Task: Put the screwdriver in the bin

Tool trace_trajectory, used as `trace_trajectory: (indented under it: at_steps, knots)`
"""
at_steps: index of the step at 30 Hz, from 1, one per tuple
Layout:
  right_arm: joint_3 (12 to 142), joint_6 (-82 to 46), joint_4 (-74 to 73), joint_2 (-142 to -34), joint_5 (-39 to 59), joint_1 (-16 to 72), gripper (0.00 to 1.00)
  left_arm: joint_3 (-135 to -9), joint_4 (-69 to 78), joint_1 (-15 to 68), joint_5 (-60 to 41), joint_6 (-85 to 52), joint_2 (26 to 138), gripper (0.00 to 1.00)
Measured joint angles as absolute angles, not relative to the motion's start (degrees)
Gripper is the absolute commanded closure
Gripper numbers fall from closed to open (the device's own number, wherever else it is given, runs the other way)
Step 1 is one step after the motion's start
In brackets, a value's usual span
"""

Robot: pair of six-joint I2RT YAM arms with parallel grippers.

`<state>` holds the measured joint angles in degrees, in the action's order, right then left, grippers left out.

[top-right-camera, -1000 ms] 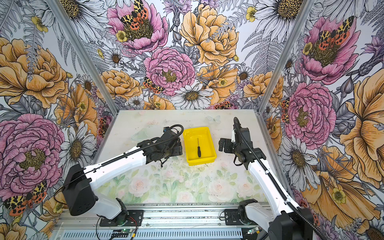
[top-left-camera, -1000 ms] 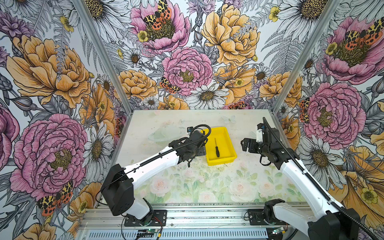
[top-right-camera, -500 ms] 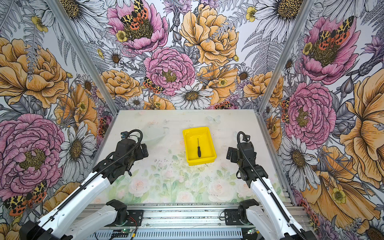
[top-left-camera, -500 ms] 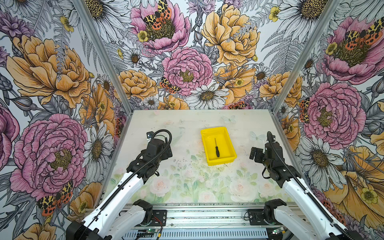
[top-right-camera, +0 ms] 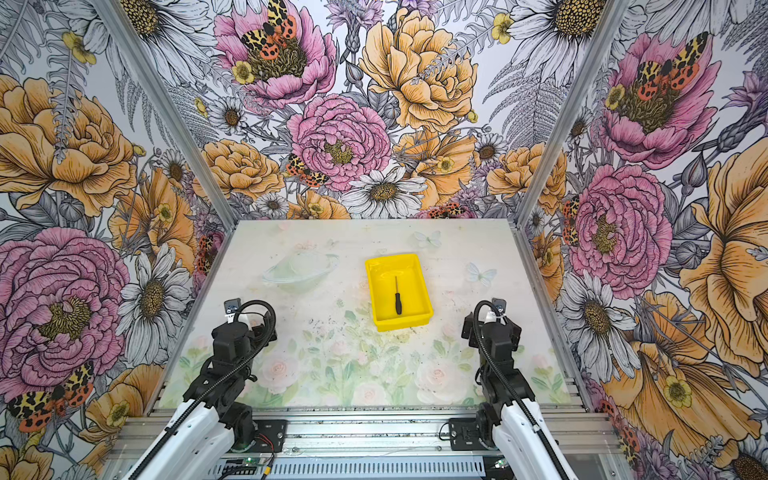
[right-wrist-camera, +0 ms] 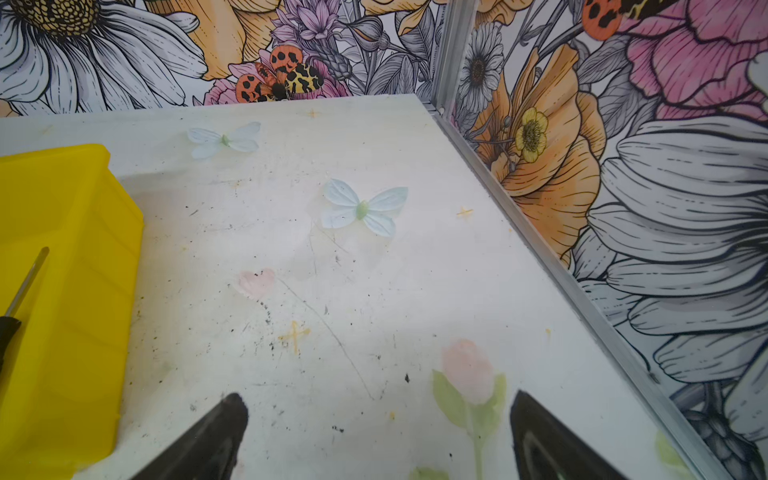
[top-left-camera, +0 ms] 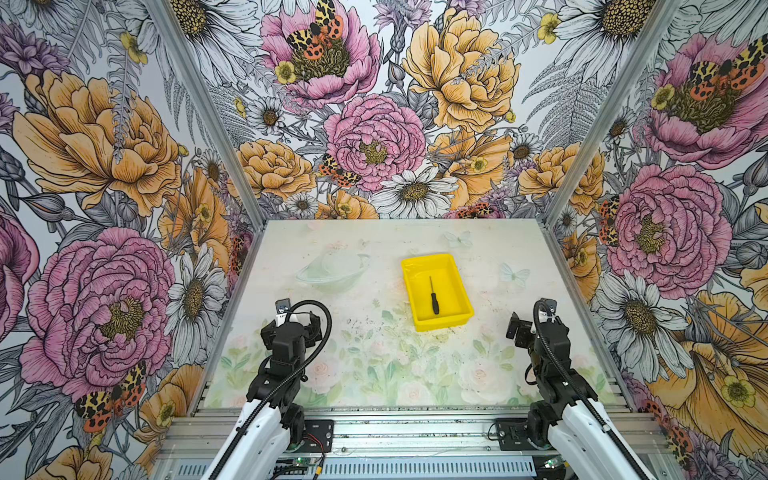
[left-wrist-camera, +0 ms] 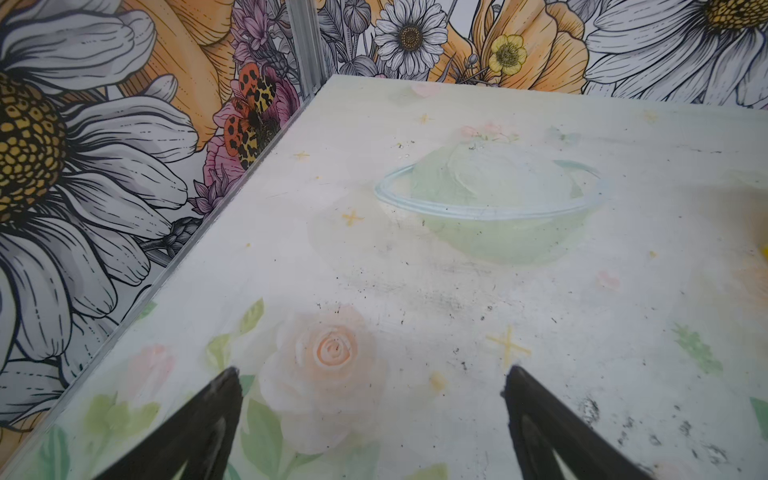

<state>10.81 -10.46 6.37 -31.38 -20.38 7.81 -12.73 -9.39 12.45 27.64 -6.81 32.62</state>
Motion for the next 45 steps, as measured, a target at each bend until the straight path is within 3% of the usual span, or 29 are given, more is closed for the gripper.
trace_trajectory:
  at_steps: [11,25,34,45]
  knots:
    - [11.5,-6.1,-19.2,-57.6,-16.2,4.4,0.00,-13.0,15.0,6.0,22.9,-3.2,54.1,0.01]
    - [21.6,-4.8,-44.2,-86.5,-8.4,-0.3,0.01,-19.7,38.0,1.3,12.6,-0.2,76.6,0.01]
    - [21.7,-4.9,-46.3,-88.1,-7.2,-0.8,0.00,-20.9,47.2,0.3,6.5,0.4,87.9,0.01]
    - [21.7,-4.9,-46.6,-88.1,-7.2,-0.8,0.00,-21.0,50.4,0.1,5.8,0.4,88.5,0.01]
